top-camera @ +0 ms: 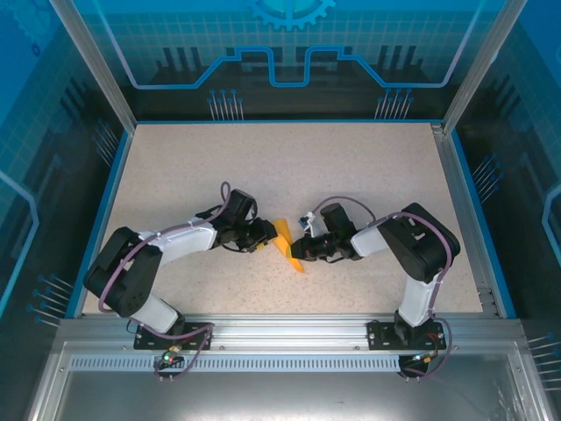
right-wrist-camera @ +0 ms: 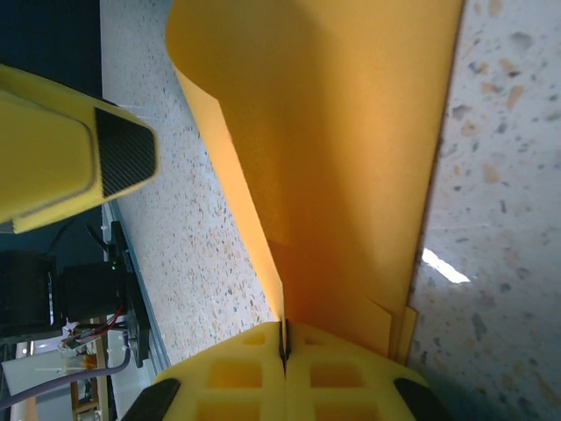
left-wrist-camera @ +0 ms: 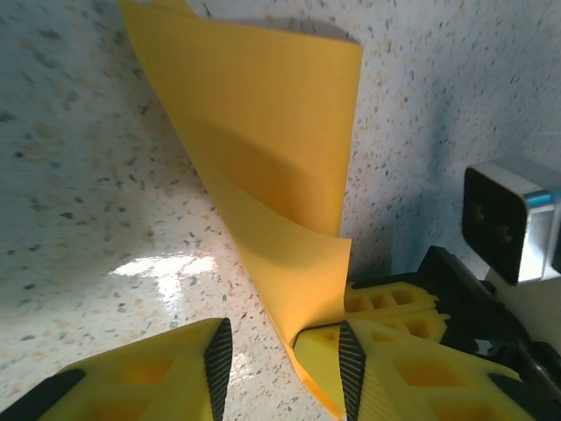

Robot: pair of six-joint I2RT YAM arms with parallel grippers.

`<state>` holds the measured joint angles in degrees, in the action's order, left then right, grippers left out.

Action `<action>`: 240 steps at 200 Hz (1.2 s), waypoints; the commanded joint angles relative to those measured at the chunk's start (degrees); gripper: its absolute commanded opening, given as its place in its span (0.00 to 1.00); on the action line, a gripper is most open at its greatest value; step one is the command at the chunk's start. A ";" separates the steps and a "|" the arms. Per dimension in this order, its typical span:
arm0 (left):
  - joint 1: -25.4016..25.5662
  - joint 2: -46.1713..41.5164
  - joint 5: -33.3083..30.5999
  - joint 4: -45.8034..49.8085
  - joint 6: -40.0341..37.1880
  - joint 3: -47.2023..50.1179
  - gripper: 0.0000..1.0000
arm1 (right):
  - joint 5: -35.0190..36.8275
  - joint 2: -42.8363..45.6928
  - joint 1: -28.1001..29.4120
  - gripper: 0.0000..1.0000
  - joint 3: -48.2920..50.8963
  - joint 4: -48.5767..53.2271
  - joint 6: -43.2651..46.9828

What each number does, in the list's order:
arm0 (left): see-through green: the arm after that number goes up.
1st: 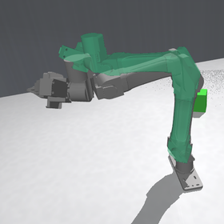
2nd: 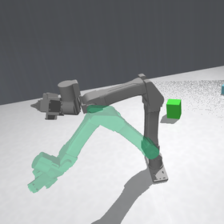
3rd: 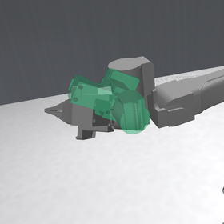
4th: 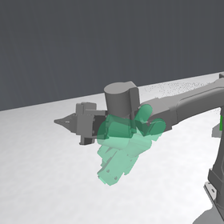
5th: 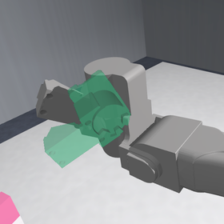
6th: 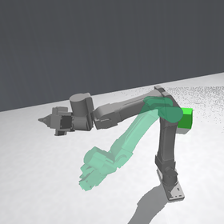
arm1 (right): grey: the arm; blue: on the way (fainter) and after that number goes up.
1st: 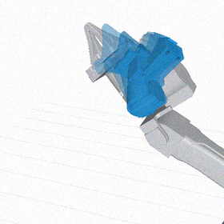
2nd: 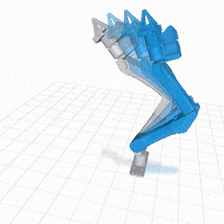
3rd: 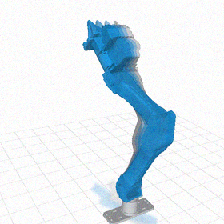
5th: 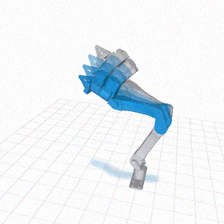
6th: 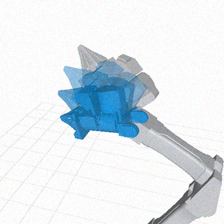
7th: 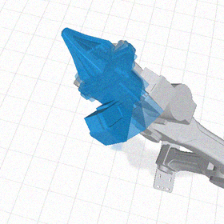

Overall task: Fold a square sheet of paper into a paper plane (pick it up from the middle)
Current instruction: Fold the wing for the fifth time at the center of the table.

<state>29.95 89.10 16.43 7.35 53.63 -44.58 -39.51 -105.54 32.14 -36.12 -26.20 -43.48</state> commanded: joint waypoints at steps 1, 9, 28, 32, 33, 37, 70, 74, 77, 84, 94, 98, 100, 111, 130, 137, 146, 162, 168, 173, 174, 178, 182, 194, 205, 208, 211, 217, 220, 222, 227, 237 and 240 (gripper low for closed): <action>0.89 1.72 1.08 -1.58 -0.12 -2.47 0.41 | 9.05 -1.78 -0.55 0.00 2.94 3.96 -0.70; 0.89 2.06 1.14 -2.16 0.33 -2.35 0.41 | 9.42 -1.54 -0.53 0.00 3.27 3.84 -1.06; 0.93 2.39 1.44 -4.17 1.77 -1.90 0.41 | 9.93 -0.51 -0.20 0.00 4.03 2.50 -1.45; 0.90 2.41 1.37 -4.17 1.90 -1.92 0.41 | 10.21 -0.11 -0.12 0.00 4.19 2.60 -1.35; 0.90 2.44 1.35 -4.18 1.95 -1.92 0.41 | 10.36 -0.02 -0.09 0.00 4.20 2.71 -1.30; 0.93 2.46 1.32 -4.17 2.00 -1.97 0.41 | 10.91 0.53 -0.06 0.00 4.35 2.95 -1.03; 0.90 2.48 1.15 -4.20 3.17 -1.80 0.41 | 13.52 5.75 1.99 0.00 5.29 2.90 2.00; 0.98 2.45 1.16 -4.39 3.32 -1.72 0.41 | 13.92 6.61 2.44 0.00 5.18 3.40 2.85; 0.96 2.40 1.15 -4.63 3.40 -1.62 0.41 | 14.38 7.22 2.76 0.00 5.18 3.81 3.40; 0.95 2.34 1.17 -4.75 3.71 -1.55 0.41 | 15.87 8.50 3.76 0.00 5.10 4.53 4.87; 0.93 2.09 1.00 -4.63 4.01 -1.49 0.41 | 18.02 9.90 5.24 0.00 5.18 4.98 6.76; 0.94 2.01 0.90 -4.63 4.14 -1.48 0.41 | 18.74 10.22 5.64 0.00 5.14 5.42 7.18; 0.97 1.90 0.89 -4.76 4.30 -1.48 0.41 | 19.15 10.41 5.85 0.00 5.10 5.69 7.36; 0.95 1.61 0.85 -5.08 4.93 -1.24 0.41 | 22.30 11.53 6.85 0.00 5.87 5.45 7.53; 0.96 0.66 0.05 -5.53 5.92 -0.79 0.41 | 28.32 13.57 8.13 0.00 7.83 4.23 5.99; 0.94 0.31 -0.15 -5.73 6.25 -0.53 0.41 | 28.20 13.86 8.20 0.00 8.49 2.93 5.89; 0.95 0.03 -0.08 -6.07 6.56 -0.40 0.42 | 28.00 13.80 8.37 0.00 9.01 1.37 5.39; 0.94 -0.23 -0.04 -5.90 6.46 -0.70 0.42 | 27.28 13.48 8.24 0.00 9.14 1.39 4.81; 0.97 -0.24 0.02 -5.71 6.34 -0.77 0.42 | 27.25 13.43 8.21 0.00 9.28 1.40 4.61; 0.92 -0.22 0.11 -5.66 6.32 -0.81 0.42 | 27.15 13.22 8.15 0.00 9.38 1.30 4.39; 0.95 -0.23 0.10 -5.67 6.32 -0.79 0.42 | 27.09 13.19 8.17 0.00 9.39 1.27 4.38; 0.97 -0.20 0.14 -5.74 6.32 -0.84 0.42 | 26.70 13.01 8.07 0.00 9.51 1.06 4.23; 0.90 -0.32 0.19 -5.78 6.33 -0.70 0.42 | 26.14 12.71 7.95 0.00 9.56 0.85 4.19; 0.98 -0.38 0.32 -5.95 6.32 -0.49 0.42 | 24.42 12.01 7.44 0.00 9.87 -0.06 3.51; 0.93 -0.50 0.44 -6.29 6.25 -0.42 0.42 | 21.48 10.82 6.45 0.00 10.09 -1.75 2.66; 0.93 -0.49 0.51 -6.48 6.19 -0.31 0.42 | 20.18 10.26 6.13 0.00 9.98 -1.95 2.49; 0.91 -0.50 0.53 -6.48 6.11 -0.27 0.42 | 18.99 9.82 5.60 0.00 9.66 -2.02 2.18; 0.93 -0.49 0.54 -6.38 5.78 -0.26 0.42 | 16.96 8.81 4.89 0.00 9.21 -2.11 1.84; 0.91 -0.50 0.49 -6.26 5.66 -0.29 0.42 | 15.95 8.37 4.65 0.00 8.95 -2.23 1.79; 0.90 -0.51 0.53 -6.14 5.51 -0.35 0.42 | 15.49 8.10 4.48 0.00 8.87 -2.31 1.75; 0.98 -0.45 0.29 -5.84 5.32 -0.34 0.42 | 13.67 7.54 4.05 0.00 8.39 -2.51 1.95; 0.90 -0.44 0.25 -5.60 5.01 -0.47 0.42 | 10.89 6.83 3.55 0.00 7.66 -2.59 2.13; 0.92 -0.42 0.32 -5.64 4.95 -0.46 0.42 | 10.35 6.70 3.36 0.00 7.52 -2.55 2.17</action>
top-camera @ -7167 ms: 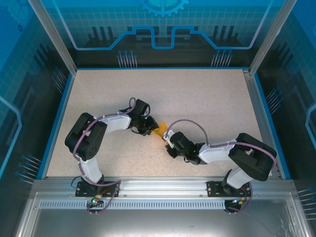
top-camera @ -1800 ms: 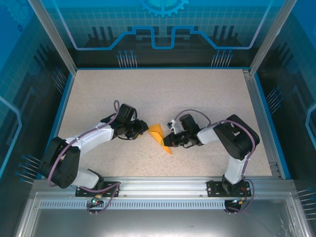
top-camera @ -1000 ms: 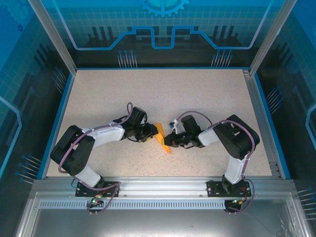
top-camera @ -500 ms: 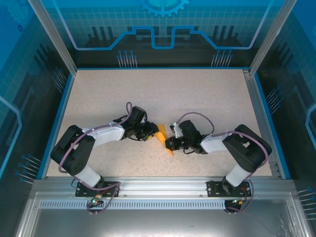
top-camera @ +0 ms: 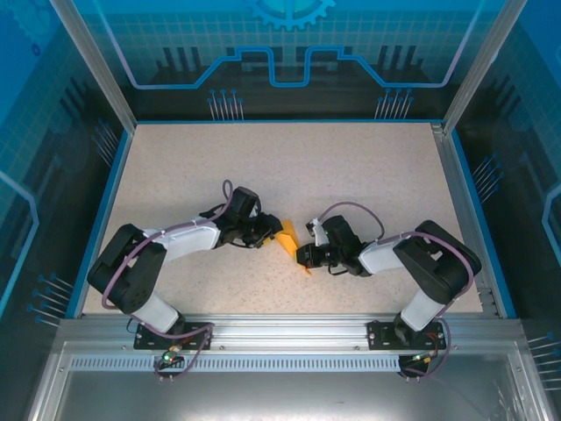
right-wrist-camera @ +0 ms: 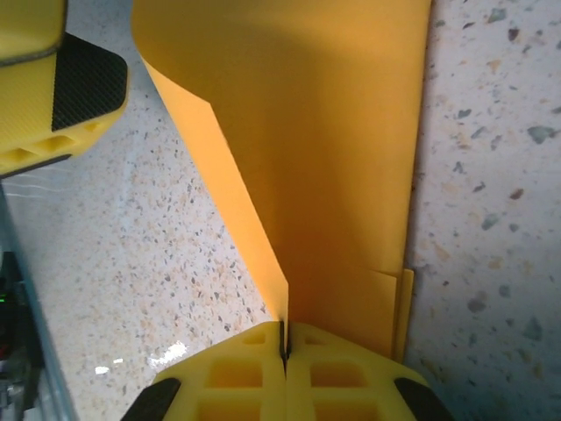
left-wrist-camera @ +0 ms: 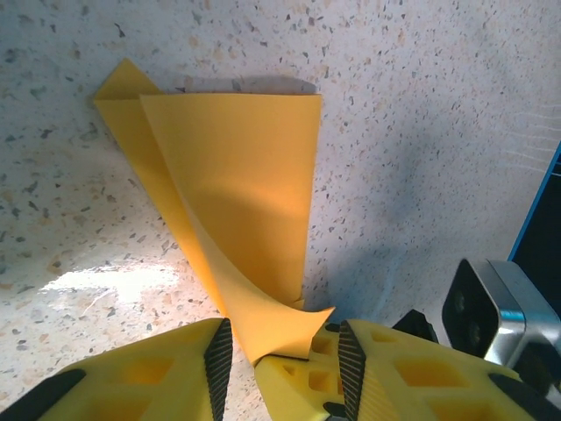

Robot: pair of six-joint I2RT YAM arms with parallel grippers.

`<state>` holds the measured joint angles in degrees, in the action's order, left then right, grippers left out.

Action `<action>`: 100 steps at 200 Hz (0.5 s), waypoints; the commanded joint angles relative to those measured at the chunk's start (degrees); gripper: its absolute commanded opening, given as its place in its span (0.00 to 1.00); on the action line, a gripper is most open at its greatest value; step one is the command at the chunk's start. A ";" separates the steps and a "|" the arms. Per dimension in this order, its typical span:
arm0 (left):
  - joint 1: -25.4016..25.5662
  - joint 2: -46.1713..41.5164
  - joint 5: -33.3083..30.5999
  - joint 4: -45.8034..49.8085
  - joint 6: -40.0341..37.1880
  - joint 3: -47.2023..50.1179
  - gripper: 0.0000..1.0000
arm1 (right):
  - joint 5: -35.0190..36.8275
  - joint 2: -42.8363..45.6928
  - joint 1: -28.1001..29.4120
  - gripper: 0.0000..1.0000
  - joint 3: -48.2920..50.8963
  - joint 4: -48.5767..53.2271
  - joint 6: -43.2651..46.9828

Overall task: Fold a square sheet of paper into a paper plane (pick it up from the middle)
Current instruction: Fold the wing for the fifth time at the center of the table.

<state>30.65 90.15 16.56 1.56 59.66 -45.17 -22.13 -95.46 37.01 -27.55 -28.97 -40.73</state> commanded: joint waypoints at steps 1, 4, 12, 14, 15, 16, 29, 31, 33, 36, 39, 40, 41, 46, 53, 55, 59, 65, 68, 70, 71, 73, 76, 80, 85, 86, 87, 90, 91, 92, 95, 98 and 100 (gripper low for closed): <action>0.21 -1.47 0.21 0.17 -1.14 0.15 0.42 | -7.21 -3.35 -1.56 0.00 -1.12 0.23 -0.58; 0.21 -1.42 0.27 0.16 -1.22 0.13 0.42 | -7.73 -3.49 -1.63 0.00 -1.32 0.29 -0.51; 0.27 -1.43 0.48 0.20 -1.46 0.13 0.42 | -9.13 -3.74 -1.89 0.00 -1.69 0.27 -0.48; 0.28 -1.46 0.49 0.26 -1.54 0.11 0.42 | -9.39 -3.80 -1.98 0.00 -1.78 0.24 -0.49; 0.28 -1.46 0.49 0.23 -1.55 0.10 0.42 | -9.54 -3.87 -2.01 0.00 -1.83 0.32 -0.49; 0.28 -1.46 0.49 0.21 -1.56 0.13 0.41 | -9.66 -3.91 -2.06 0.00 -1.86 0.32 -0.49; 0.26 -1.47 0.51 0.20 -2.01 0.23 0.41 | -10.63 -4.44 -2.45 0.00 -2.45 1.04 -0.22; 0.21 -1.51 0.56 0.20 -2.07 0.23 0.41 | -10.87 -4.57 -2.53 0.00 -2.54 1.07 -0.20; 0.27 -1.54 0.53 0.15 -2.09 0.27 0.42 | -11.12 -4.67 -2.64 0.00 -2.63 1.21 -0.15; 0.26 -1.55 0.50 0.09 -2.23 0.26 0.41 | -11.35 -4.91 -2.71 0.00 -2.80 1.34 -0.11; 0.28 -1.62 0.52 0.04 -2.31 0.37 0.41 | -11.50 -5.03 -2.82 0.00 -2.77 1.44 -0.13; 0.28 -1.63 0.51 0.07 -2.33 0.40 0.41 | -11.52 -5.10 -2.82 0.00 -2.91 1.49 -0.14; 0.28 -1.59 0.54 0.05 -2.34 0.41 0.41 | -11.52 -5.14 -2.87 0.00 -2.97 1.56 -0.14; 0.28 -1.69 0.58 0.05 -2.39 0.38 0.41 | -11.24 -5.46 -3.10 0.00 -3.11 1.96 -0.33; 0.23 -1.64 0.63 0.03 -2.52 0.43 0.41 | -11.18 -5.81 -3.18 0.00 -3.12 1.93 -0.46; 0.20 -1.64 0.64 0.07 -2.59 0.50 0.41 | -11.22 -5.97 -3.26 0.00 -3.12 1.86 -0.55; 0.26 -1.64 0.61 0.17 -2.62 0.61 0.41 | -11.35 -6.11 -3.34 0.00 -3.12 1.84 -0.72; 0.23 -1.49 0.50 0.13 -2.60 0.67 0.41 | -11.30 -6.45 -3.48 0.00 -3.12 1.96 -0.88; 0.22 -1.55 0.52 0.19 -2.62 0.74 0.41 | -11.21 -6.63 -3.52 0.00 -3.12 2.05 -1.03; 0.22 -1.60 0.50 0.13 -2.64 0.71 0.41 | -11.12 -6.75 -3.66 0.00 -2.99 2.00 -1.09; 0.25 -1.58 0.50 0.12 -2.63 0.74 0.41 | -11.06 -6.80 -3.64 0.00 -3.01 2.04 -1.14; 0.28 -1.58 0.49 0.00 -2.64 0.77 0.41 | -11.00 -6.88 -3.69 0.00 -3.03 2.07 -1.22; 0.21 -1.62 0.49 -0.07 -2.58 0.86 0.41 | -11.03 -7.08 -3.77 0.00 -3.05 1.99 -1.40; 0.27 -1.52 0.49 -0.27 -2.60 0.99 0.41 | -11.33 -7.36 -3.86 0.00 -3.04 1.90 -1.60; 0.25 -1.49 0.49 -0.33 -2.63 1.07 0.41 | -11.74 -7.75 -4.17 0.00 -3.06 1.64 -1.84; 0.27 -1.52 0.49 -0.33 -2.58 1.06 0.41 | -11.81 -7.82 -4.20 0.00 -3.05 1.60 -1.91; 0.27 -1.49 0.49 -0.33 -2.60 1.01 0.41 | -11.94 -7.91 -4.22 0.00 -3.04 1.53 -1.95; 0.28 -1.49 0.49 -0.33 -2.67 1.03 0.41 | -12.23 -8.19 -4.37 0.00 -3.11 1.43 -2.14; 0.24 -1.48 0.49 -0.33 -2.73 0.99 0.41 | -12.28 -8.26 -4.39 0.00 -3.12 1.40 -2.15; 0.26 -1.47 0.49 -0.33 -2.76 0.98 0.41 | -12.34 -8.34 -4.40 0.00 -3.12 1.30 -2.20; 0.25 -1.39 0.56 -0.35 -2.79 0.97 0.41 | -12.46 -8.49 -4.47 0.00 -3.17 1.35 -2.26; 0.28 -1.38 0.58 -0.34 -2.85 1.00 0.41 | -12.49 -8.70 -4.49 0.00 -3.27 1.43 -2.36; 0.24 -1.38 0.63 -0.38 -2.92 0.97 0.41 | -12.50 -8.76 -4.56 0.00 -3.40 1.69 -2.41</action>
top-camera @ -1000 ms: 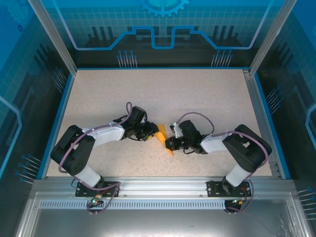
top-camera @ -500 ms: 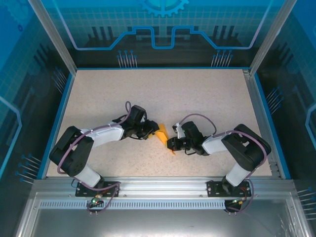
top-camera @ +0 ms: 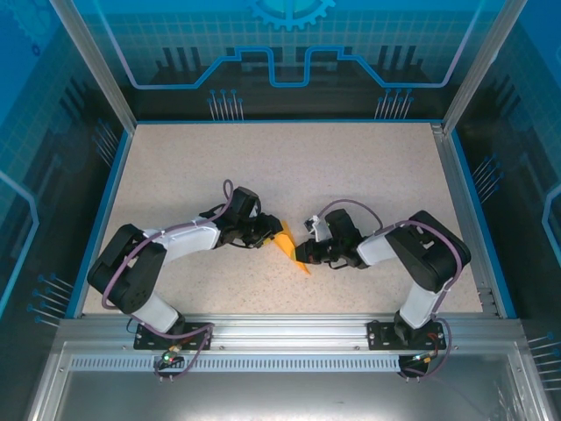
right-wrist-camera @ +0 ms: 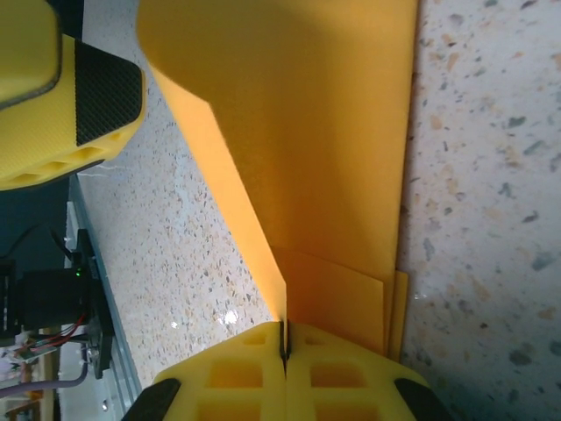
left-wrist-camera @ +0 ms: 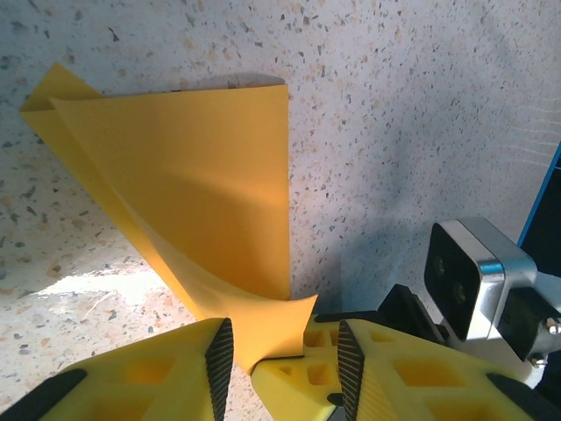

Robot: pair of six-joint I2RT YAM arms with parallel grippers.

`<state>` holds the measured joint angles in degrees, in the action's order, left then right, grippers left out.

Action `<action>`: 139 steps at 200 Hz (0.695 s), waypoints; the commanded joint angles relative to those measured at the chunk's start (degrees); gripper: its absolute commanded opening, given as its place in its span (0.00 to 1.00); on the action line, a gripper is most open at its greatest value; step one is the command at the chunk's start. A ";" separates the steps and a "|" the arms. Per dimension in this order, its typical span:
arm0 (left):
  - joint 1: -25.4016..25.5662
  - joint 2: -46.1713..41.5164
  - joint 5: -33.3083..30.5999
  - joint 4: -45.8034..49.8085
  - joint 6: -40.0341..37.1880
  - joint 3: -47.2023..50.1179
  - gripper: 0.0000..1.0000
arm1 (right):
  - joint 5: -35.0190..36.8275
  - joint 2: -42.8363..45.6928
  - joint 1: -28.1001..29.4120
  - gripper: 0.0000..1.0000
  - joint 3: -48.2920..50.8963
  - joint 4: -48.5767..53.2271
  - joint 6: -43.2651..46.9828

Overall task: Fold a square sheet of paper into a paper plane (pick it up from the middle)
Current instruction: Fold the wing for the fifth time at the center of the table.

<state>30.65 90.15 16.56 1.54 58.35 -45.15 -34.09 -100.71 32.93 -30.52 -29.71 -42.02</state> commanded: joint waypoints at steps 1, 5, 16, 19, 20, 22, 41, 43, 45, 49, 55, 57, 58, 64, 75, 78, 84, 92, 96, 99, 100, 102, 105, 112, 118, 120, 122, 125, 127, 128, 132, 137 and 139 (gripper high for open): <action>0.26 -1.38 0.65 -0.38 -1.63 0.99 0.41 | -0.54 -3.57 -0.48 0.00 -0.47 2.58 -1.13; 0.20 -1.38 0.67 -0.46 -1.73 0.99 0.41 | -0.46 -3.89 -0.67 0.00 -0.79 3.26 -1.01; 0.22 -1.25 0.97 -1.21 -1.83 1.33 0.40 | -0.24 -4.45 -0.68 0.00 -1.46 5.21 -0.53; 0.25 -1.29 1.12 -1.47 -1.83 1.48 0.40 | -0.09 -4.61 -0.72 0.00 -1.55 5.41 -0.52; 0.27 -1.25 1.20 -1.59 -1.88 1.52 0.40 | -0.05 -4.64 -0.69 0.00 -1.55 5.44 -0.52; 0.32 -1.21 1.37 -1.75 -1.91 1.61 0.40 | -0.16 -4.76 -0.70 0.00 -1.56 5.56 -0.50; 0.53 -0.85 2.52 -3.93 -2.08 2.31 0.40 | -0.10 -5.63 -0.67 0.00 -2.49 7.73 -0.09; 0.54 -0.74 2.63 -4.16 -2.03 2.38 0.40 | -0.15 -5.73 -0.69 0.00 -2.56 7.87 -0.02; 0.68 -0.74 2.74 -4.30 -2.08 2.48 0.40 | -0.11 -5.84 -0.72 0.00 -2.64 8.02 -0.06; 0.80 -0.64 2.92 -4.91 -2.05 2.53 0.40 | -0.06 -5.91 -0.72 0.00 -2.74 8.21 -0.05; 1.16 -0.55 3.14 -5.65 -2.07 2.72 0.40 | 0.17 -6.10 -0.67 0.00 -2.88 8.59 -0.17; 1.25 -0.51 3.20 -5.97 -2.07 2.79 0.40 | 0.27 -6.11 -0.67 0.00 -2.88 8.74 -0.30; 1.34 -0.51 3.21 -6.09 -2.08 2.83 0.40 | 0.30 -6.09 -0.67 0.00 -2.88 8.77 -0.32; 1.79 -0.57 3.31 -6.73 -2.09 2.94 0.40 | 0.40 -6.27 -0.70 0.00 -2.94 8.88 -0.55; 2.55 -0.58 3.08 -7.27 -2.34 2.87 0.41 | 0.18 -6.55 -0.70 0.00 -3.05 8.88 -0.83; 2.63 -0.59 3.00 -7.40 -2.34 2.85 0.41 | 0.34 -6.52 -0.70 0.00 -3.01 9.05 -0.99; 3.02 -0.47 2.87 -8.02 -2.36 2.78 0.41 | 0.51 -6.63 -0.67 0.00 -3.16 9.43 -1.21; 3.41 -0.32 2.79 -8.49 -2.36 2.66 0.41 | 0.64 -6.74 -0.67 0.00 -3.20 9.45 -1.37; 3.44 -0.23 2.71 -8.69 -2.36 2.62 0.41 | 0.73 -6.78 -0.70 0.00 -3.15 9.43 -1.46; 3.52 -0.22 2.66 -8.87 -2.36 2.62 0.41 | 0.76 -6.83 -0.72 0.00 -3.14 9.48 -1.60; 3.53 -0.23 2.59 -8.90 -2.36 2.66 0.41 | 0.72 -6.85 -0.74 0.00 -3.14 9.49 -1.63; 3.53 -0.21 2.49 -8.98 -2.32 2.71 0.41 | 0.70 -6.80 -0.73 0.00 -3.12 9.48 -1.72; 3.62 -0.17 2.39 -9.08 -2.38 2.77 0.41 | 0.70 -6.86 -0.68 0.00 -3.14 9.49 -1.79; 3.63 0.11 2.24 -9.44 -2.42 2.76 0.41 | 0.60 -6.81 -0.72 0.00 -3.04 9.33 -1.87; 3.66 0.40 2.33 -9.82 -2.49 2.68 0.41 | 0.60 -6.76 -0.79 0.00 -3.03 9.44 -1.92; 3.63 0.58 2.34 -9.92 -2.53 2.62 0.41 | 0.67 -6.71 -0.77 0.00 -3.05 9.55 -1.97; 3.69 0.69 2.41 -9.98 -2.53 2.57 0.42 | 0.75 -6.77 -0.76 0.00 -3.05 9.62 -2.00; 3.63 0.97 2.49 -10.14 -2.56 2.57 0.42 | 0.89 -6.73 -0.76 0.00 -3.05 9.76 -2.01; 3.63 1.10 2.51 -10.28 -2.56 2.51 0.41 | 0.87 -6.70 -0.76 0.00 -3.05 9.76 -2.01; 3.62 1.22 2.51 -10.35 -2.55 2.51 0.41 | 0.87 -6.70 -0.76 0.00 -3.05 9.76 -2.01; 3.62 1.50 2.60 -10.39 -2.48 2.45 0.41 | 0.87 -6.61 -0.76 0.00 -2.97 9.81 -1.95; 3.66 1.86 2.68 -10.61 -2.45 2.31 0.41 | 0.89 -6.61 -0.80 0.00 -3.06 9.83 -1.99; 3.68 2.05 2.73 -10.66 -2.45 2.27 0.41 | 0.96 -6.63 -0.77 0.00 -3.05 9.89 -2.01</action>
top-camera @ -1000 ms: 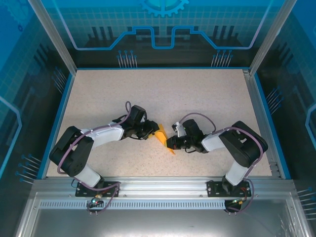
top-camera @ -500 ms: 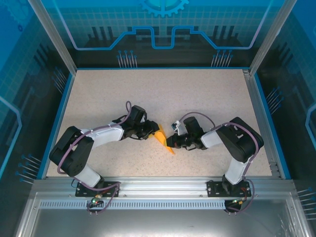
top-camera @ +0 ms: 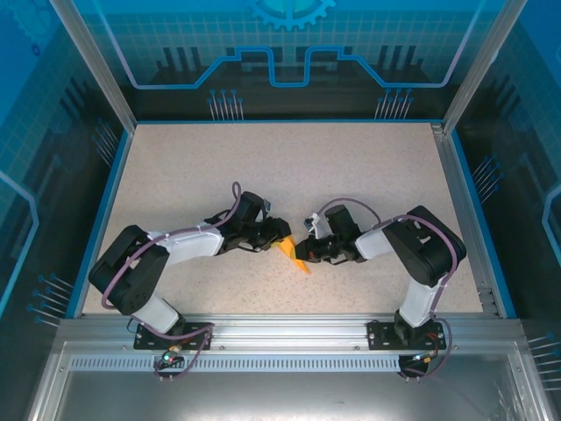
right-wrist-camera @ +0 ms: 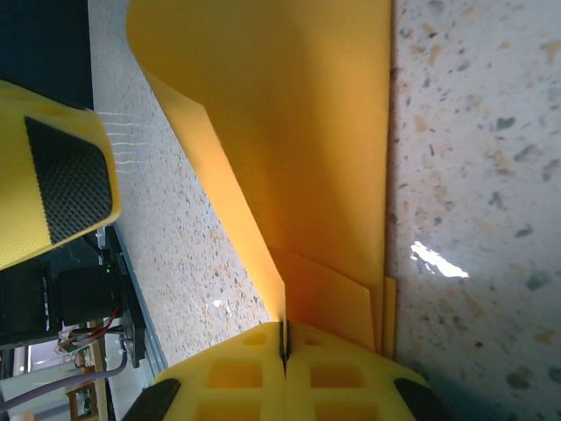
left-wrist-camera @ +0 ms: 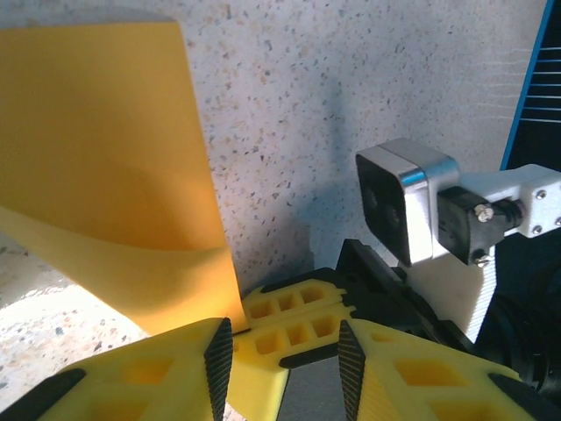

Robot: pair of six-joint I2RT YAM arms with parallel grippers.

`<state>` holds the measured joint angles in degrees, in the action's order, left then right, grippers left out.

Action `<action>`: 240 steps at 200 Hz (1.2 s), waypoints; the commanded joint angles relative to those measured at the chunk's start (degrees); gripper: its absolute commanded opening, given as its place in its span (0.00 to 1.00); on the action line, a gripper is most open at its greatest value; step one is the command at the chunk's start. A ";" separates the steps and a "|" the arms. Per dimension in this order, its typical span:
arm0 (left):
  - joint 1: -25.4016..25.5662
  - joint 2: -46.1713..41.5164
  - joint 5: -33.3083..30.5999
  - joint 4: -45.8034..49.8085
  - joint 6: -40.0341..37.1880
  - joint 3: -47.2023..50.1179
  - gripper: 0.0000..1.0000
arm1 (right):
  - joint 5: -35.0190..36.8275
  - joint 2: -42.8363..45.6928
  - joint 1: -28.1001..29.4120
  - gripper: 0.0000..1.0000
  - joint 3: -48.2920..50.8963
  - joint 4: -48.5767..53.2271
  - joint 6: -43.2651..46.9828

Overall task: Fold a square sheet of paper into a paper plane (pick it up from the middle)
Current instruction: Fold the wing for the fifth time at the center of the table.

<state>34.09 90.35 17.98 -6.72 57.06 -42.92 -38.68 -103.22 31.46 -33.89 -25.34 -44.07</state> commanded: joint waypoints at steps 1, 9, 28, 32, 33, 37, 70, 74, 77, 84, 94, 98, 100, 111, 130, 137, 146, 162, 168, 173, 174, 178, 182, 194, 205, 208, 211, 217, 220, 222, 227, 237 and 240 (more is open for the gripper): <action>0.26 1.94 1.34 -2.45 -1.12 -0.01 0.42 | 5.54 -4.08 0.70 0.00 0.25 5.64 0.11; 0.30 2.51 1.42 -2.76 -1.14 -0.13 0.41 | 5.70 -4.09 0.73 0.00 0.23 5.70 0.09; 0.28 4.04 1.52 -3.34 -1.06 -0.45 0.41 | 5.80 -4.37 0.70 0.00 0.31 5.64 0.03; 0.28 4.32 1.47 -3.23 -1.07 -0.62 0.41 | 5.88 -4.46 0.76 0.00 0.33 5.65 0.04; 0.28 4.41 1.50 -3.27 -1.11 -0.65 0.41 | 5.89 -4.50 0.73 0.00 0.32 5.70 0.04; 0.30 4.67 1.45 -3.31 -1.07 -0.76 0.42 | 5.94 -4.58 0.73 0.00 0.33 5.74 0.04; 0.28 7.30 0.75 -3.79 -1.57 -1.47 0.42 | 5.89 -5.29 0.96 0.00 0.56 5.13 -0.56; 0.29 7.72 0.74 -3.70 -1.61 -1.60 0.42 | 5.90 -5.29 1.03 0.00 0.58 5.15 -0.55; 0.28 7.98 0.67 -3.63 -1.68 -1.70 0.42 | 5.89 -5.24 1.04 0.00 0.64 5.20 -0.61; 0.36 8.70 0.43 -3.67 -1.71 -1.86 0.42 | 6.06 -5.11 1.15 0.00 0.49 5.55 -0.57; 0.31 9.68 0.13 -4.10 -1.85 -1.82 0.42 | 6.22 -4.94 1.42 0.00 0.28 6.18 -0.33; 0.33 10.21 0.13 -4.32 -1.81 -1.86 0.42 | 6.35 -4.82 1.51 0.00 0.08 6.50 -0.25; 0.33 10.45 0.13 -4.30 -1.92 -1.90 0.41 | 6.45 -4.74 1.63 0.00 0.06 6.57 -0.23; 0.29 11.51 -0.29 -3.78 -2.11 -2.21 0.41 | 6.55 -4.37 2.01 0.00 -0.27 7.15 0.04; 0.22 12.91 -0.31 -2.51 -2.13 -2.44 0.40 | 7.29 -3.65 2.68 0.00 -1.42 9.48 0.80; 0.22 13.09 -0.61 -2.05 -2.03 -2.18 0.40 | 7.41 -3.16 2.81 0.01 -1.91 10.71 1.15; 0.24 13.06 -0.92 -1.72 -1.93 -1.67 0.40 | 7.68 -2.34 2.81 0.02 -2.30 12.31 1.45; 0.21 13.18 -1.18 -1.55 -1.97 -0.99 0.40 | 8.47 0.25 2.81 0.05 -2.58 14.52 1.79; 0.24 13.19 -1.07 -1.54 -1.98 -0.86 0.40 | 8.84 1.45 2.81 0.06 -2.67 15.65 2.02; 0.28 13.18 -1.08 -1.46 -2.07 -0.74 0.39 | 9.03 2.45 2.81 0.07 -2.74 16.55 2.22; 0.23 13.19 -1.09 -1.45 -2.10 -0.75 0.39 | 9.04 2.65 2.81 0.07 -2.75 16.73 2.27; 0.24 13.05 -1.08 -1.44 -2.11 -0.72 0.39 | 9.07 3.46 2.80 0.07 -2.76 17.30 2.39; 0.20 13.02 -1.13 -1.45 -2.19 -0.60 0.39 | 8.94 4.14 2.81 0.08 -2.70 17.69 2.50; 0.27 13.00 -1.19 -1.28 -2.43 -0.85 0.39 | 8.72 6.21 2.89 0.09 -2.65 18.82 2.85; 0.21 13.16 -0.92 -0.95 -2.64 -1.25 0.39 | 8.59 7.49 2.92 0.10 -2.50 19.83 3.24; 0.26 13.11 -0.81 -0.85 -2.71 -1.49 0.39 | 8.35 7.69 2.97 0.10 -2.39 20.08 3.33; 0.20 13.18 -0.76 -0.72 -2.85 -1.54 0.39 | 8.17 7.80 2.99 0.10 -2.41 20.21 3.46; 0.21 13.32 -0.75 -0.46 -2.98 -1.79 0.39 | 7.93 8.03 2.98 0.10 -2.28 20.44 3.56; 0.25 13.35 -0.75 -0.34 -3.00 -1.82 0.39 | 7.92 8.12 2.93 0.10 -2.10 20.51 3.56; 0.21 13.30 -0.82 -0.32 -3.03 -1.91 0.39 | 7.94 8.12 2.98 0.10 -2.02 20.58 3.51; 0.27 13.29 -0.82 -0.31 -3.04 -2.05 0.39 | 7.90 8.22 3.00 0.10 -1.76 20.59 3.45; 0.27 13.41 -0.75 -0.07 -3.15 -2.18 0.39 | 7.69 8.32 3.08 0.10 -1.07 19.94 3.21; 0.20 13.40 -0.71 0.03 -3.25 -2.30 0.39 | 7.59 8.36 3.08 0.10 -0.83 19.83 3.25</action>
<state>34.41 101.32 18.79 -10.87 56.40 -44.86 -30.41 -95.96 33.76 -36.71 -10.04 -41.95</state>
